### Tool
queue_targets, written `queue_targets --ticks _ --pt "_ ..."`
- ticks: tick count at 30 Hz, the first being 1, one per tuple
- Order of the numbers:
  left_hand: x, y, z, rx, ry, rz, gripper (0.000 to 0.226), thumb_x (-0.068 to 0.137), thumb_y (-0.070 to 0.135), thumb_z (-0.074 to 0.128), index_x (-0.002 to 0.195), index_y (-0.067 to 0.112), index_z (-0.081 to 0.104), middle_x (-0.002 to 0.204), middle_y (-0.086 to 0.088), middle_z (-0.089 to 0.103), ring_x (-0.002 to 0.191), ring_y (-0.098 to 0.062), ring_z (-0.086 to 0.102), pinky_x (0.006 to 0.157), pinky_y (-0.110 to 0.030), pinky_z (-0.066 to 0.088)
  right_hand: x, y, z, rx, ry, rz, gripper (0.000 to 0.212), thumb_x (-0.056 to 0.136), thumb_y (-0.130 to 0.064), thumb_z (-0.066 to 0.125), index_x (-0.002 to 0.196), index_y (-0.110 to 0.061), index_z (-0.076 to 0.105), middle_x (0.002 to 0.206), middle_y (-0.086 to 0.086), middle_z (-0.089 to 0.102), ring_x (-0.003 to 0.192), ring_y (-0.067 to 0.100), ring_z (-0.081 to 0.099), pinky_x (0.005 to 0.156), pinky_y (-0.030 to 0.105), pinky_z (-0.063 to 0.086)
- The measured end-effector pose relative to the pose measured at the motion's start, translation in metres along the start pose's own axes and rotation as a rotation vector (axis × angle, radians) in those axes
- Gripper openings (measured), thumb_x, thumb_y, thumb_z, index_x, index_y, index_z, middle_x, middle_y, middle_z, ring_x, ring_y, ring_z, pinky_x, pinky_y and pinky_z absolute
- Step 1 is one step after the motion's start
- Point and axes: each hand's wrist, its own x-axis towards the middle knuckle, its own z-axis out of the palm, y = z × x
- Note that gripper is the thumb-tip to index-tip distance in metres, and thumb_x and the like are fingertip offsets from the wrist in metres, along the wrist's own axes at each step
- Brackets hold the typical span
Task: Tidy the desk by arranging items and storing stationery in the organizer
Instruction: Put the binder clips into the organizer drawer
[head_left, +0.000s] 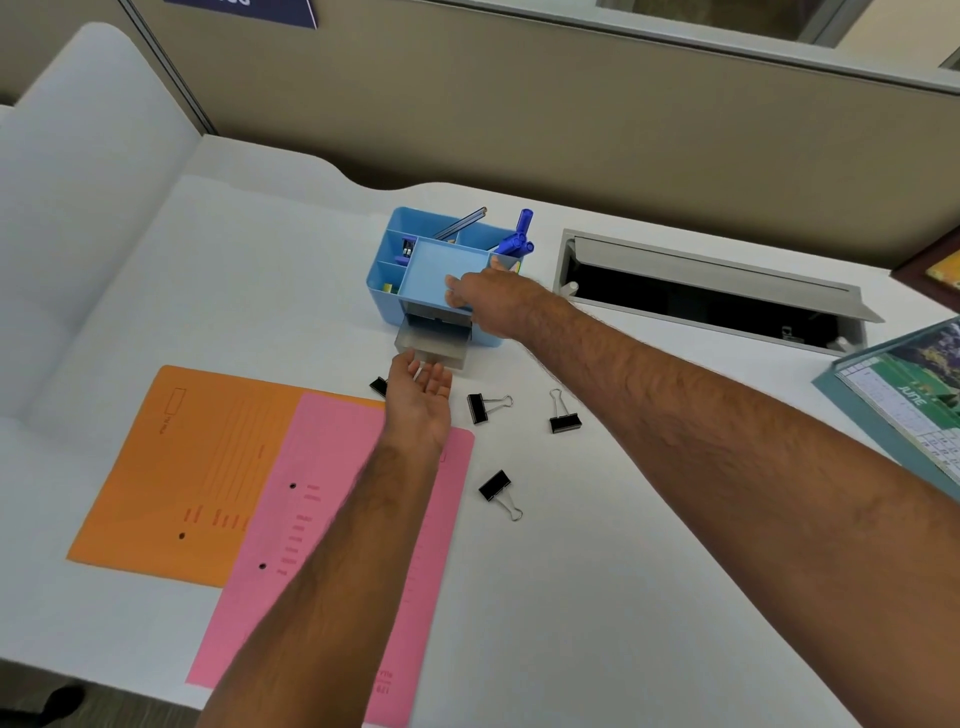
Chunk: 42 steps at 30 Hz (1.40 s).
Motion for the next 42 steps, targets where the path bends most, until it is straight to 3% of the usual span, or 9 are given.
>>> queue_targets --ticks 4,10,16,20,23,27,30,35,42 --pt "-0.004 -0.003 -0.01 0.017 0.001 -0.001 0.047 0.101 0.026 0.06 0.141 0.005 0.05 0.127 -0.011 0.056 0.127 -0.025 0.055 0.101 -0.032 0.049 0.001 0.0 0.002 0.004 0.027 -0.014 0.056 0.096 0.003 0.055 0.149 -0.01 0.043 0.14 0.016 0.054 0.127 0.032 0.051 0.116 0.041 0.032" --pt "-0.009 0.002 -0.011 0.121 -0.035 0.0 0.045 0.102 0.026 0.059 0.14 0.004 0.051 0.138 -0.012 0.055 0.134 -0.026 0.051 0.114 -0.036 0.042 0.007 0.003 0.011 -0.064 0.061 -0.046 0.056 0.095 0.001 0.058 0.148 -0.012 0.046 0.15 0.011 0.05 0.131 0.032 0.051 0.123 0.047 0.018" --pt "-0.019 0.006 -0.013 0.255 -0.038 0.106 0.013 0.102 0.02 0.06 0.11 0.01 0.063 0.125 -0.008 0.058 0.126 -0.025 0.058 0.104 -0.034 0.051 0.005 0.006 0.021 -0.041 0.121 -0.063 0.056 0.094 0.002 0.059 0.146 -0.015 0.047 0.162 0.01 0.035 0.145 0.032 0.038 0.125 0.052 0.008" --pt "-0.028 0.01 -0.029 0.764 -0.045 0.382 0.033 0.1 0.024 0.064 0.132 0.018 0.057 0.131 0.004 0.059 0.111 -0.015 0.063 0.098 -0.033 0.053 0.003 0.001 0.03 0.005 0.175 -0.068 0.058 0.095 -0.002 0.061 0.149 -0.014 0.043 0.163 0.011 0.031 0.148 0.03 0.032 0.125 0.05 0.009" --pt "-0.02 0.024 -0.048 1.174 -0.061 0.681 0.038 0.096 0.023 0.07 0.131 0.023 0.055 0.129 0.005 0.056 0.116 -0.016 0.057 0.096 -0.031 0.052 -0.006 -0.005 0.037 0.066 0.265 -0.06 0.057 0.1 -0.012 0.055 0.154 -0.012 0.037 0.166 0.011 0.022 0.154 0.029 0.019 0.125 0.045 0.011" --pt "-0.005 0.048 -0.066 1.657 0.055 0.954 0.047 0.091 0.026 0.076 0.134 0.016 0.06 0.132 -0.004 0.058 0.125 -0.024 0.046 0.101 -0.036 0.04 -0.028 -0.011 0.052 0.245 0.451 -0.082 0.052 0.1 -0.014 0.056 0.15 -0.01 0.044 0.161 0.01 0.035 0.149 0.026 0.031 0.123 0.037 0.021" --pt "0.003 0.06 -0.069 1.778 0.105 0.956 0.053 0.089 0.042 0.077 0.133 0.018 0.062 0.133 -0.004 0.061 0.126 -0.026 0.048 0.103 -0.041 0.04 -0.036 -0.011 0.063 0.249 0.474 -0.064 0.052 0.098 -0.013 0.057 0.149 -0.008 0.045 0.157 0.009 0.041 0.143 0.026 0.037 0.12 0.037 0.028" --pt "0.011 0.061 -0.068 1.97 0.126 0.894 0.071 0.083 0.064 0.073 0.136 0.017 0.062 0.134 -0.005 0.061 0.126 -0.028 0.049 0.101 -0.043 0.041 -0.039 -0.009 0.071 0.195 0.466 -0.052 0.055 0.098 -0.015 0.056 0.151 -0.006 0.041 0.156 0.012 0.043 0.144 0.026 0.038 0.125 0.041 0.017" --pt "0.012 0.06 -0.079 1.967 0.108 0.907 0.049 0.087 0.037 0.077 0.131 0.019 0.064 0.13 -0.004 0.064 0.122 -0.027 0.053 0.101 -0.045 0.038 -0.041 -0.008 0.075 0.239 0.469 -0.045 0.058 0.099 -0.015 0.056 0.153 -0.008 0.037 0.159 0.01 0.039 0.148 0.025 0.033 0.126 0.04 0.012"
